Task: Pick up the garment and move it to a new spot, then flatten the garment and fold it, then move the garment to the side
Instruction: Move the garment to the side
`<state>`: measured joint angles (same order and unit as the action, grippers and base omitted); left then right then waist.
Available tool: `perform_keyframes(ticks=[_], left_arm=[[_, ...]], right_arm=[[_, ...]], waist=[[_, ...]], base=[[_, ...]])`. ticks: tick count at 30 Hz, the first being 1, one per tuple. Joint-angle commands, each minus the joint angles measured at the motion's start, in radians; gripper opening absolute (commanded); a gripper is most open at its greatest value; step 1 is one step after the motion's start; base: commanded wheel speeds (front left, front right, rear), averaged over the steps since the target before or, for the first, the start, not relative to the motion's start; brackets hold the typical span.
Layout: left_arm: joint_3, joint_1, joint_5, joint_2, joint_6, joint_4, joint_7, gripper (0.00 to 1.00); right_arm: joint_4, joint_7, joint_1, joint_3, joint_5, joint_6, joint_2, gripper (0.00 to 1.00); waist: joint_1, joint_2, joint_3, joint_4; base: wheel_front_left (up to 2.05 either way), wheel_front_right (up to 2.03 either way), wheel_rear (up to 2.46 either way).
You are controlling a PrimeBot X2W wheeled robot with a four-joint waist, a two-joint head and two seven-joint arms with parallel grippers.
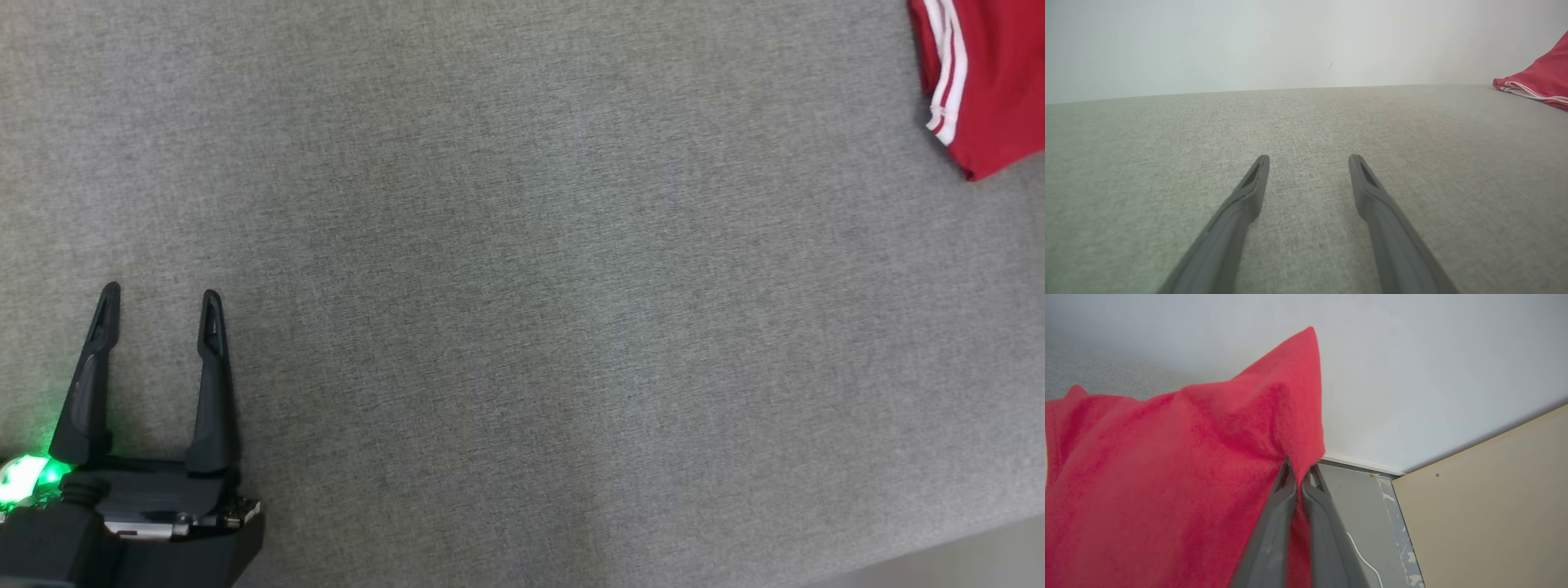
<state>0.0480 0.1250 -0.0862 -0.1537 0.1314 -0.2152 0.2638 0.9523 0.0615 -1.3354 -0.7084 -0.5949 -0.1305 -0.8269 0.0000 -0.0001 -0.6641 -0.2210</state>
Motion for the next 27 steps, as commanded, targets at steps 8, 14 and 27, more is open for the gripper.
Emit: perform_keyframes(ticks=[8,14,27], left_arm=[[0.007,-0.011,0.001,0.023,-0.003,0.028,0.001,1.00],[0.010,-0.034,-0.012,0.052,-0.004,0.059,0.002,1.00],[0.047,-0.197,-0.037,0.091,-0.006,0.132,0.002,1.00]], right_arm=[[0.081,0.048,-0.036,-0.004,0.062,0.000,0.022,1.00],[0.106,0.146,-0.009,0.005,0.087,0.000,0.077,1.00],[-0.147,0.204,0.291,0.180,0.113,0.000,0.274,1.00]], waist=[[0.0000,0.0001,0.026,0.031],[0.0000,0.0001,0.164,0.059],[0.0000,0.0001,0.530,0.112]], base=[[0.00,0.00,0.00],[0.00,0.00,0.00],[0.00,0.00,0.00]])
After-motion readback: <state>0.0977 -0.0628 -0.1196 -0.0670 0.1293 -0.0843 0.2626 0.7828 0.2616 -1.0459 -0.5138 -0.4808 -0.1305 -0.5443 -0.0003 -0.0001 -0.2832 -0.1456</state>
